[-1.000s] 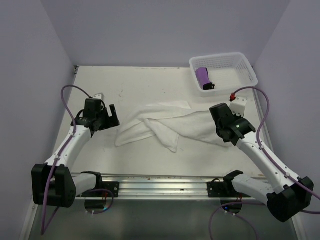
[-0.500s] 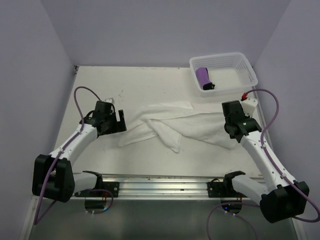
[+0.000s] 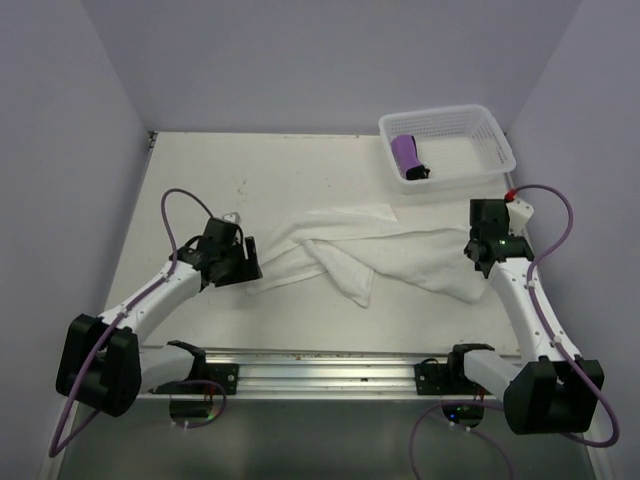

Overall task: Roll the towels
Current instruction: Flatten the towel

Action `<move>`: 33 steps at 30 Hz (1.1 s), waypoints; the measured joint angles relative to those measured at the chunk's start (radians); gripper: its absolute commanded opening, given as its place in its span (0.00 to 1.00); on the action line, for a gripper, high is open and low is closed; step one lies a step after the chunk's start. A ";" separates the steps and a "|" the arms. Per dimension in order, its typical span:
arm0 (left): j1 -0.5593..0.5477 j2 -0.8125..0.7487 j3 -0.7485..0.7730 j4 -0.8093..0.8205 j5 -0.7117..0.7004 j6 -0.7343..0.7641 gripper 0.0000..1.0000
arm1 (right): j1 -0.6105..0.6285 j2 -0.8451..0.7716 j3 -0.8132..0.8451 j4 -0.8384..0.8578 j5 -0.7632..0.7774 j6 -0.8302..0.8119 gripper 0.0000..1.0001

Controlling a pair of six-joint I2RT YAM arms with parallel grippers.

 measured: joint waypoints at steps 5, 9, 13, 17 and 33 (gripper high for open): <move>-0.050 0.010 -0.032 0.021 -0.011 -0.029 0.67 | -0.010 0.004 -0.002 0.013 -0.033 -0.006 0.00; -0.064 0.009 -0.095 0.018 -0.035 -0.061 0.66 | -0.010 0.004 -0.011 0.028 -0.055 -0.012 0.00; -0.064 0.009 -0.111 0.020 -0.057 -0.087 0.67 | -0.010 0.004 -0.011 0.034 -0.067 -0.015 0.00; -0.064 0.009 -0.111 0.043 -0.067 -0.102 0.64 | -0.010 0.004 -0.012 0.038 -0.079 -0.018 0.00; -0.065 0.057 -0.133 0.152 -0.060 -0.132 0.03 | -0.010 0.004 -0.012 0.045 -0.102 -0.025 0.00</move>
